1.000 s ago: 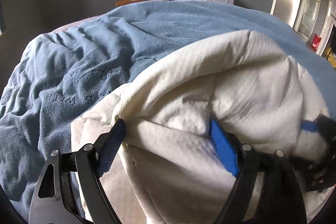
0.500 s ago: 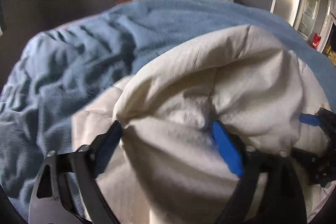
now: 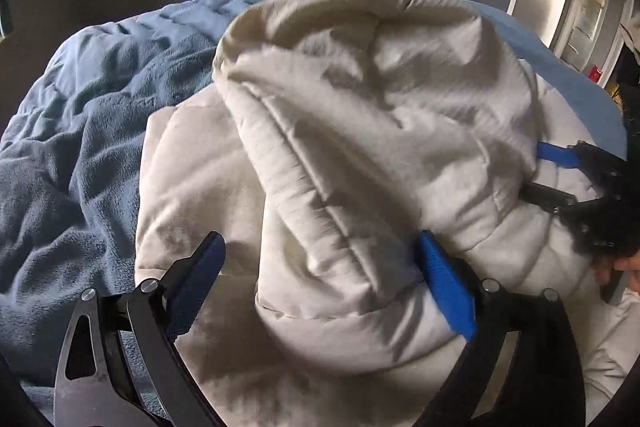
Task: Fold large clothes
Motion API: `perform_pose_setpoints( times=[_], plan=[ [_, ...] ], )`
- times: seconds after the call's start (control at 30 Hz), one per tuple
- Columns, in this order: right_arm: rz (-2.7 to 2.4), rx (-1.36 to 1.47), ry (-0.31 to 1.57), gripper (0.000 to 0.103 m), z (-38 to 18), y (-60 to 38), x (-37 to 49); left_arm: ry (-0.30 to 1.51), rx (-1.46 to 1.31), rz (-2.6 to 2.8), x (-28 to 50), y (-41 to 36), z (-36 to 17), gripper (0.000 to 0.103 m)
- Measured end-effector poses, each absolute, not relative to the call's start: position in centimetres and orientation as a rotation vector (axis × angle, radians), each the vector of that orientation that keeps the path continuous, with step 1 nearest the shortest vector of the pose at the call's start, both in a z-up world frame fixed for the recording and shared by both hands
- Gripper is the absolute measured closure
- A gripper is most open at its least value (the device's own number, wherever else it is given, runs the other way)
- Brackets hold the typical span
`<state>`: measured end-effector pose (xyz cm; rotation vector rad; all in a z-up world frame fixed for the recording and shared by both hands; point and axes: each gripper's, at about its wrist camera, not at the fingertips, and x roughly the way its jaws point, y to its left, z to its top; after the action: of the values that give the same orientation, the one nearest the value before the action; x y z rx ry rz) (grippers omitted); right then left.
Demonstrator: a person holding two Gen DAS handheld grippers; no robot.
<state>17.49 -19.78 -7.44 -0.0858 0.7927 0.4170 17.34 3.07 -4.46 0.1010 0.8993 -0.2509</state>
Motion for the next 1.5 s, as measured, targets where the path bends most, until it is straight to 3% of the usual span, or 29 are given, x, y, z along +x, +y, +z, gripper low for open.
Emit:
perform_pose_setpoints(
  times=[0.27, 0.5, 0.7, 1.2, 1.5],
  plan=[
    [0.378, -0.016, 0.815, 0.029, -3.6, -20.5, 16.1, 0.906, 0.133, -0.201, 15.8, 2.5, -2.8, 0.014],
    [0.345, 0.011, 0.638, 0.012, 4.7, -23.2, 7.3, 0.844, 0.038, -0.225, 9.1, 4.0, 3.3, 0.007],
    [0.333, 0.065, 0.6, 0.008, 7.7, -24.6, 0.5, 0.812, -0.031, -0.226, 3.6, 5.0, 6.0, 0.007],
    [0.04, -0.137, 0.481, 0.008, 9.5, -25.8, -10.0, 0.769, -0.029, -0.228, -6.0, 6.2, 8.3, 0.007],
    [0.217, 0.002, 0.719, 0.008, 7.0, -27.5, -10.6, 0.794, -0.017, -0.233, -8.6, 8.3, 8.6, 0.007]
  ],
)
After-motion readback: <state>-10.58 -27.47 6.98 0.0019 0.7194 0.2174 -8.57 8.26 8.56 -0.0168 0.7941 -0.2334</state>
